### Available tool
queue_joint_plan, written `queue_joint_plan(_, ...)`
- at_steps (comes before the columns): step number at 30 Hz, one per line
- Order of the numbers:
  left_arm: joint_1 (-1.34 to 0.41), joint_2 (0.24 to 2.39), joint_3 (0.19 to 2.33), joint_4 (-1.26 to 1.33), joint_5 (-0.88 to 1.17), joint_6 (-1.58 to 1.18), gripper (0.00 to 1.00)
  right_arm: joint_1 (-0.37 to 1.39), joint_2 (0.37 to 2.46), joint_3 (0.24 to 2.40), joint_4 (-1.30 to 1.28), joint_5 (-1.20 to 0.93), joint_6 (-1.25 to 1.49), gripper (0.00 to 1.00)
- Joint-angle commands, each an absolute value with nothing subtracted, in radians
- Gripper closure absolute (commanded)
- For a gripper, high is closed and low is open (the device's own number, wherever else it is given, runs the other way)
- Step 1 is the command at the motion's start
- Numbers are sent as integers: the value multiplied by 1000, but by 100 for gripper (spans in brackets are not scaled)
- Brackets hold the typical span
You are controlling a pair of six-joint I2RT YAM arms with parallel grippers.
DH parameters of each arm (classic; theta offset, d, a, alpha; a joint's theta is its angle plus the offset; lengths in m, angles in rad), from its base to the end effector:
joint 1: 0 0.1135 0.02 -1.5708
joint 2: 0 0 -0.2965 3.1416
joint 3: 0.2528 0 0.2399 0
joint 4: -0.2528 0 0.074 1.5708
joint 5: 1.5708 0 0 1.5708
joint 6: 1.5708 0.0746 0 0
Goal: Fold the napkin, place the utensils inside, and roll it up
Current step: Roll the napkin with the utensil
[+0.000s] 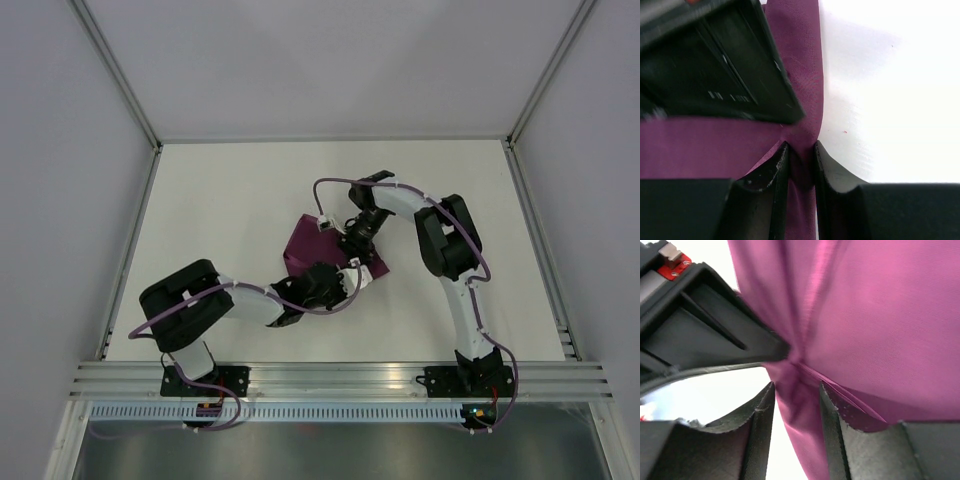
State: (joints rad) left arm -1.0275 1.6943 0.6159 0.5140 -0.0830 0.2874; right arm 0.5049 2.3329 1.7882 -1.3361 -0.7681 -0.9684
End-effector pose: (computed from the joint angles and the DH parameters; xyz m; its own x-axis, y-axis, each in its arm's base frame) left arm 0.1834 -0.2917 0.1521 -0.0336 0.6021 -0.7977 0.8617 0.4217 0.2820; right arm 0.3386 0.2464 0.1374 -0.3385 -0.8642 -0.3723 -0.7788 0.0352 0.6263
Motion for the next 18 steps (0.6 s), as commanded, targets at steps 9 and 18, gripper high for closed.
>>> queue_joint_plan(9,-939,1689,601,503,153,69,98,345,2028,1623,-905,-733,-765,50)
queue_joint_plan(18,-870,1701,621,474,294,20,98,333,1729,1314,-691,-612,-839,50)
